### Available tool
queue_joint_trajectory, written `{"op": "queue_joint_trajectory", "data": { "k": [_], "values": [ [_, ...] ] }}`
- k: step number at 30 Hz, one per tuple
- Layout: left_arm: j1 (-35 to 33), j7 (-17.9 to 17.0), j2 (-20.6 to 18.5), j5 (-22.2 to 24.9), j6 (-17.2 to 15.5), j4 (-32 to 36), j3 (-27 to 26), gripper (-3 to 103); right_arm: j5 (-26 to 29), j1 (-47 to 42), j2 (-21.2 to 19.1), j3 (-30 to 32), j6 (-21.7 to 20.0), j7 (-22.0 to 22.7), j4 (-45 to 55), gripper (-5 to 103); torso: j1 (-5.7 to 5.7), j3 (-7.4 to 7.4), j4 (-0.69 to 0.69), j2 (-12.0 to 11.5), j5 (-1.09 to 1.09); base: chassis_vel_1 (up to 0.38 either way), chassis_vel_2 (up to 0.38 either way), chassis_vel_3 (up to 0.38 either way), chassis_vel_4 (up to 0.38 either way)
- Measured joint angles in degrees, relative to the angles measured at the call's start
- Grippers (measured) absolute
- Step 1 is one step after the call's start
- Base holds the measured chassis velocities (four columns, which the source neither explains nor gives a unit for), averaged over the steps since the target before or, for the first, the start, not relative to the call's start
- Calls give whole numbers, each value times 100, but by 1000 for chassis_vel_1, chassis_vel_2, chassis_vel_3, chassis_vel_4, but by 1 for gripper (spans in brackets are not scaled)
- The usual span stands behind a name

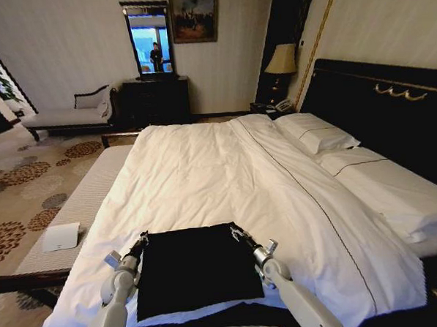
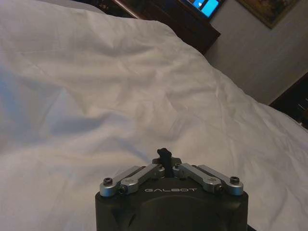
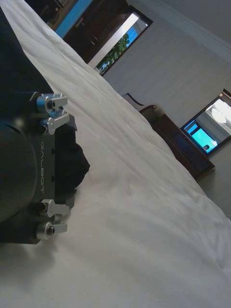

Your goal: Fold the clothes on the bed.

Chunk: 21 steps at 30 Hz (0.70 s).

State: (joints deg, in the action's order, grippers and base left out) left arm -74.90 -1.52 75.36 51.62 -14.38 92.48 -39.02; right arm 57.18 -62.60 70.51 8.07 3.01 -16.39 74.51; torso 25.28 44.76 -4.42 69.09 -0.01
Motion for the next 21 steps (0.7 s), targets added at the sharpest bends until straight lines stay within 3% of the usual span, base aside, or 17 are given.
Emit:
{"op": "queue_joint_trajectory", "data": {
  "k": [3, 9, 12, 15, 17, 19, 21],
  "values": [
    [0, -2, -2, -2, 0, 0, -5, 2, 2, 14, 7, -5, 10, -28, -19, 64, 0, 0, 0, 0, 0, 0, 0, 0, 0],
    [-30, -2, -5, -11, 5, -5, -28, 2, 3, 56, 65, -16, 114, -102, -79, 37, 0, 0, 0, 0, 1, 0, 0, 0, 0],
    [-42, -2, -6, -12, 12, -4, -33, 2, 2, 67, 94, -19, 186, -69, -85, 31, 0, 0, 0, 0, 1, 0, 0, 0, 0],
    [-66, -2, -3, -17, 29, 10, -41, 2, 28, 71, 124, -15, 336, -36, -69, 15, 0, 0, 0, 0, 1, 0, 0, 0, 0],
    [-75, -1, -2, -18, 32, 27, -48, 2, 59, 69, 126, -7, 390, -34, -41, 15, 0, 0, 0, 0, 1, 0, 0, 0, 0],
    [-98, -1, 1, -10, 35, 84, -70, 2, 170, 39, 126, 35, 516, -31, 83, 4, 0, 0, 1, 0, 1, 0, 0, 0, 0],
    [-131, -1, -1, 19, 36, 176, -104, 2, 304, -30, 113, 90, 634, -39, 284, 3, 0, 0, 1, 0, 1, 0, 0, 0, 0]
  ]
}}
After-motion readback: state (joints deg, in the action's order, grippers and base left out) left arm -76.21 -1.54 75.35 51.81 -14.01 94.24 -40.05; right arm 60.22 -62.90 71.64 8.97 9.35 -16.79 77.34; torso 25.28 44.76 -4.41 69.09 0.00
